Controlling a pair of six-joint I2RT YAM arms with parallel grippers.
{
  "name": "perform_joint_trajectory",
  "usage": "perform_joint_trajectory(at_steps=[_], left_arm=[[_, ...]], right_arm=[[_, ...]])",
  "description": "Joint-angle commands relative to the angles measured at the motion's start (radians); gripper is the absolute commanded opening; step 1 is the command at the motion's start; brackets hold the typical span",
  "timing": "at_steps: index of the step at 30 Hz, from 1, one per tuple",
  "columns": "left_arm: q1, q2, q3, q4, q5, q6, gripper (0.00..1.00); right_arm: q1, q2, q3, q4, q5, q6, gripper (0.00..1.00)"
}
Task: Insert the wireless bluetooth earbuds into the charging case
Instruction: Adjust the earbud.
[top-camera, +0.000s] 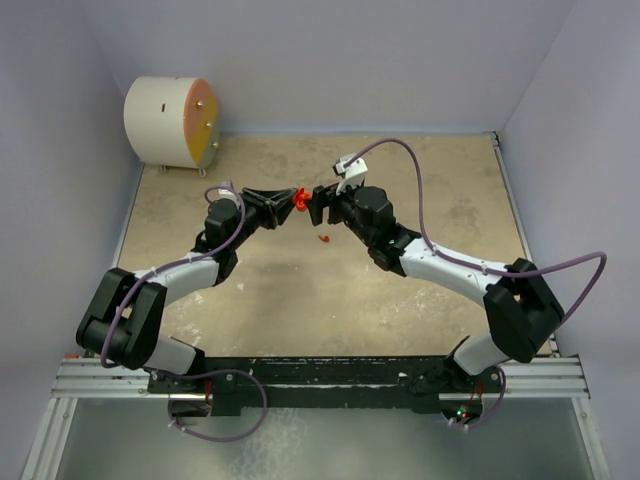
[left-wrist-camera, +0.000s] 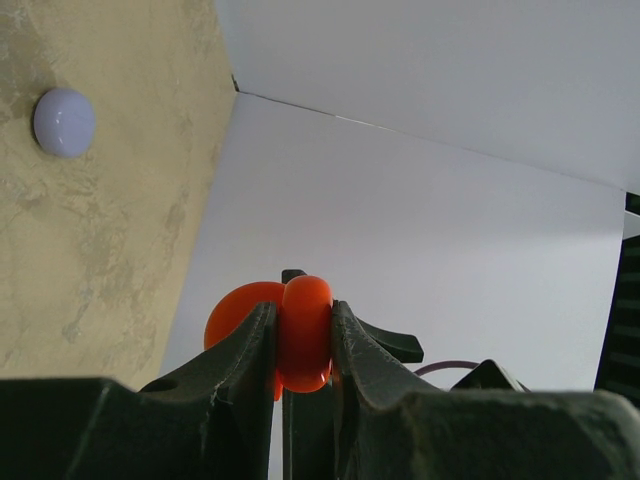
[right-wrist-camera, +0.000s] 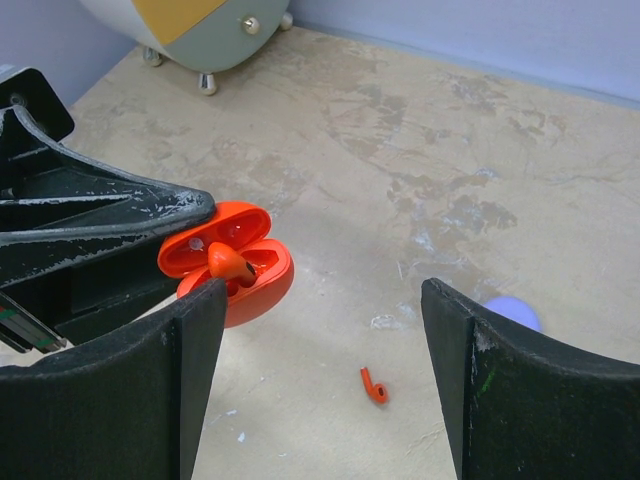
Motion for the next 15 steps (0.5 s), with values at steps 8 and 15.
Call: perform_joint_trajectory(at_steps=[8,15], left_arm=[[-0.011,-0.029,0.037,0.03,-0.003,0.02,0.0],[-0.013,-0.035,0.039,0.026,-0.003,0.019,0.0]], right_arm=[[0.008,0.008,0.057,0.037,-0.005,0.015,0.8],[0.009,0.016,0.061,0.035,-0.001,0.019,0.81]])
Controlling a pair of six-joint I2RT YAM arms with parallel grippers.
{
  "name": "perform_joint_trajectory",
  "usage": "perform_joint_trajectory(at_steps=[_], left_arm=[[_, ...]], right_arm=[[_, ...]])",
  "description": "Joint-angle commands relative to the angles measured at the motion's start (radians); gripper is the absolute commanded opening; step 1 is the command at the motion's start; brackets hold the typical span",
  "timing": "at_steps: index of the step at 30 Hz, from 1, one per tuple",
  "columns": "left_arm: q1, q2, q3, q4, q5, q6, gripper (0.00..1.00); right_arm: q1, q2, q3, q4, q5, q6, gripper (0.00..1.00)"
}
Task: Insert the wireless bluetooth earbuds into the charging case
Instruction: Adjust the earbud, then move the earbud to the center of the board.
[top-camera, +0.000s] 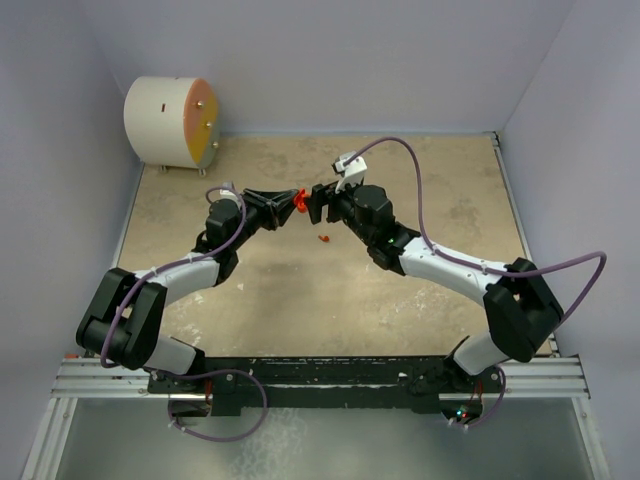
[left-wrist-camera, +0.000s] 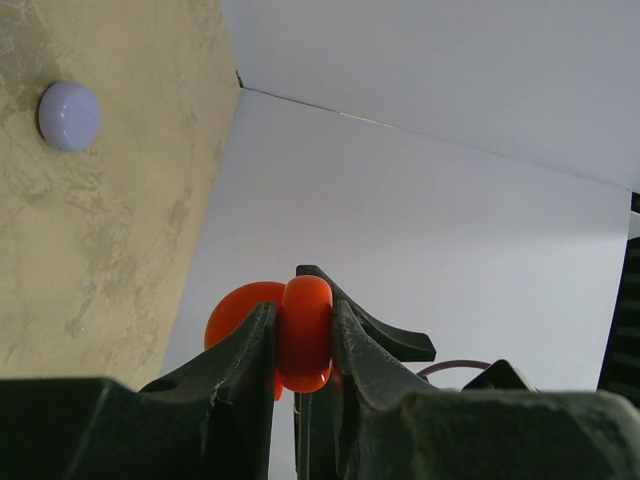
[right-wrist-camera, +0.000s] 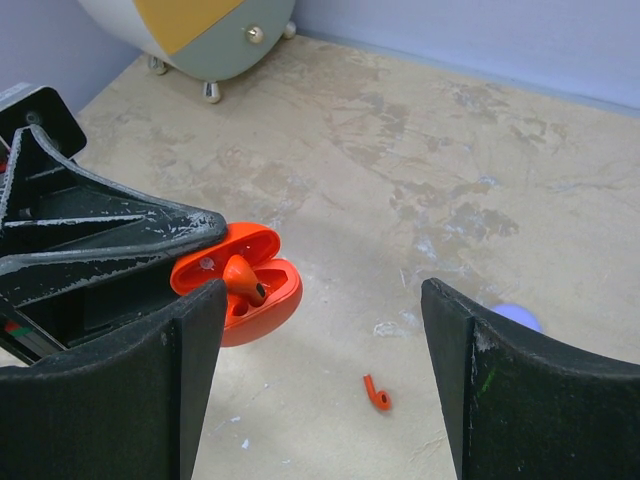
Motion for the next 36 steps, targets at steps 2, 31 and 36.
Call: perform_joint_trajectory(at_steps=[2,31,36], left_arm=[[-0.008,-0.038,0.038,0.033,-0.004,0.019,0.0],[0.069,-0.021,-0.02,0.082,-0.088,0.04,0.0],[0.106,-0.087,-0.055,0.047,-0.105,0.067,0.0]], right_arm=[[0.006,0.01,0.047,0.034,0.002,0.019,0.81],[0.005,-0.127,-0.016,-0.079,0.047,0.071,0.82],[0.004,-0.004,0.023,-0.171,-0.002,0.094,0.81]])
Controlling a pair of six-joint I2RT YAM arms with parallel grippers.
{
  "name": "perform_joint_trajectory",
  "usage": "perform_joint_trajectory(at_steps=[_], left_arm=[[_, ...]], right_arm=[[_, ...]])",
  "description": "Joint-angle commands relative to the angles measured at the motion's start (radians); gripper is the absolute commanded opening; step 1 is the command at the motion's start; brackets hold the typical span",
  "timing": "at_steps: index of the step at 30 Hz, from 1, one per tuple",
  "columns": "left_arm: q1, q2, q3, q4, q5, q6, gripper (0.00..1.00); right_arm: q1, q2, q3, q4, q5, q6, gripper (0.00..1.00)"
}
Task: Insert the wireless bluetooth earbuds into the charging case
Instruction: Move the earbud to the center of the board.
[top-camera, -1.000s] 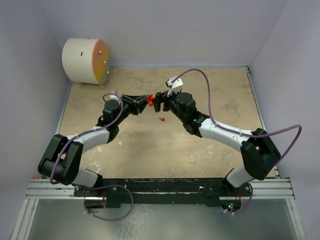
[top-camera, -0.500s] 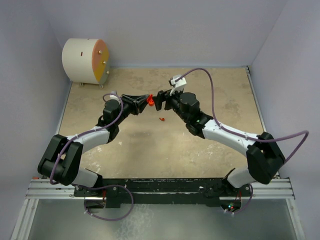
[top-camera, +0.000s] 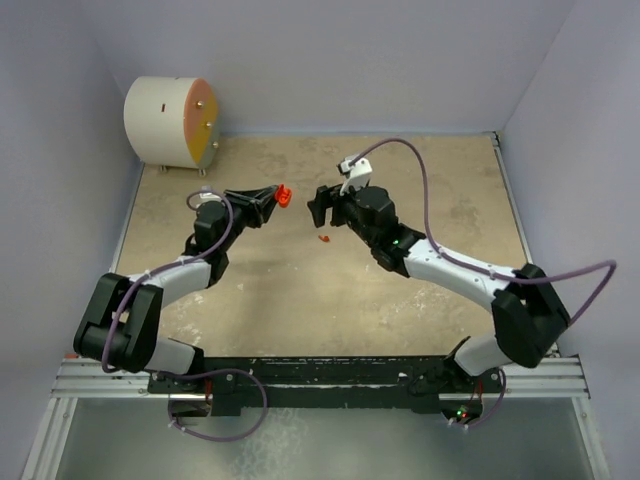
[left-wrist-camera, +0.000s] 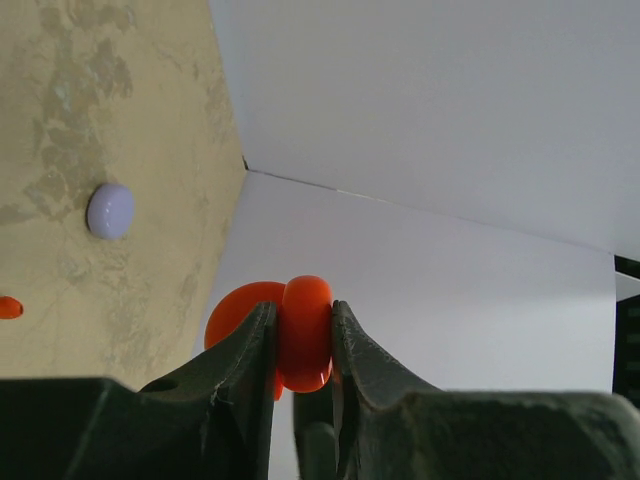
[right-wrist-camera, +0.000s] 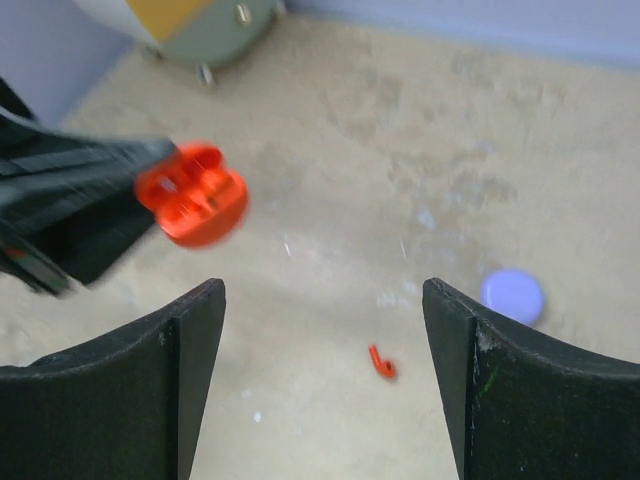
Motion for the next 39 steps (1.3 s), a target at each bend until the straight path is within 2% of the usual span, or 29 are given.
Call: perform_joint_trajectory(at_steps=[1,8,16,39], left_arm=[[0.025,-0.087,-0.024,0.016,-0.033,0.048,0.0],[0.044,-0.16,-0.052,-0.051,-0.041,0.074,0.0],[0.055,-0.16,-0.059,-0.06,-0.019,0.074,0.0],[0.068,-0.154,-0.052,-0.07,-0.001,0.074,0.0]], right_arm=[[0.004,0.11,0.049,-0.115,-0.033,0.035,0.8],[0.005,0.24,0.121,-0.21,-0.034,0.066,0.77],[0.0,0.33,0.142,-0.245,-0.042,0.104,0.76],[-0.019,0.439,0.136,-0.216,-0.067,0.116,0.76]])
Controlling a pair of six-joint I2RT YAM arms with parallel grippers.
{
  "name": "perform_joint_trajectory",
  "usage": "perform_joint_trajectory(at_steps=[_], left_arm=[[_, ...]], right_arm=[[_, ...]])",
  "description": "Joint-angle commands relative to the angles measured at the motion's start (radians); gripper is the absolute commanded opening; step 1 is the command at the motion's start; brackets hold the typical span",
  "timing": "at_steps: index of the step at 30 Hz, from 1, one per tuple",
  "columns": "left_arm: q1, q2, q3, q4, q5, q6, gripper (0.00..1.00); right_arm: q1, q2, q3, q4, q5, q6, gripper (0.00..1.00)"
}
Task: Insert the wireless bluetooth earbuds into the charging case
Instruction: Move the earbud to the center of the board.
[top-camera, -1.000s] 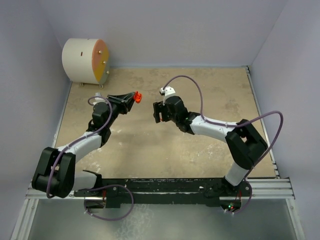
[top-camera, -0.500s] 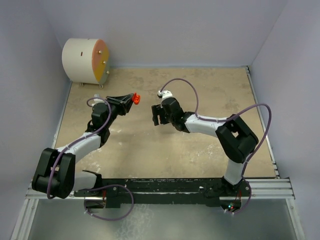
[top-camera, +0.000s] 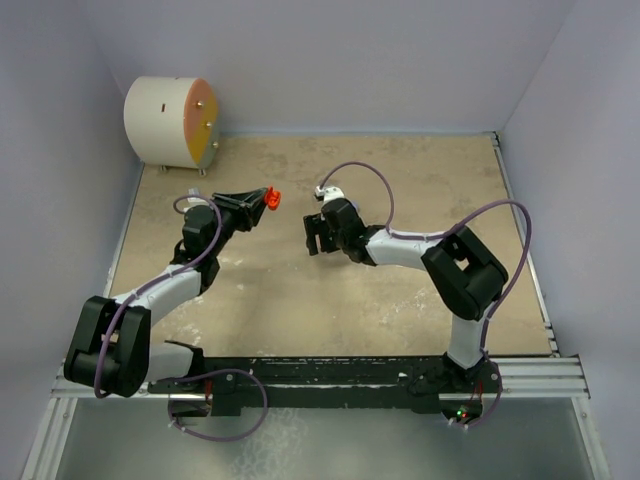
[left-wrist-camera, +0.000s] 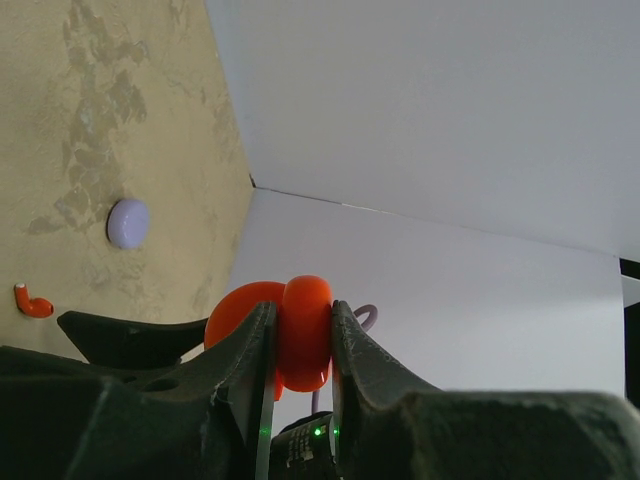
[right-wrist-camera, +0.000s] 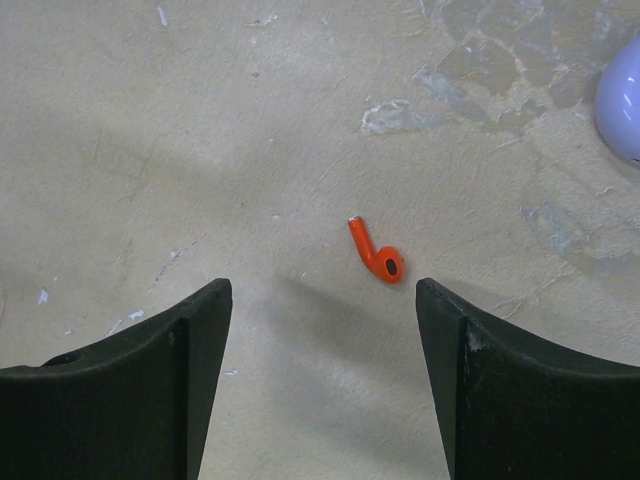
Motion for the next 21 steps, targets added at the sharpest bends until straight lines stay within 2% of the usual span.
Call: perform_joint_trajectory(at_steps=[1,15,21], left_arm=[[0.009,-0.012,0.006,0.022,0.008,0.021,0.0],[0.014,-0.013,0.006,0.018,0.007,0.021,0.0],[0.015,-0.012,0.005,0.02,0.006,0.021,0.0]], right_arm=[[-0.013,0.003,0.026,0.02,0.004,0.013,0.76],[-0.044,0.02,0.015,0.038,-0.005,-0.007,0.65],[-0.047,0.027,0.023,0.041,0.005,0.022,0.65]])
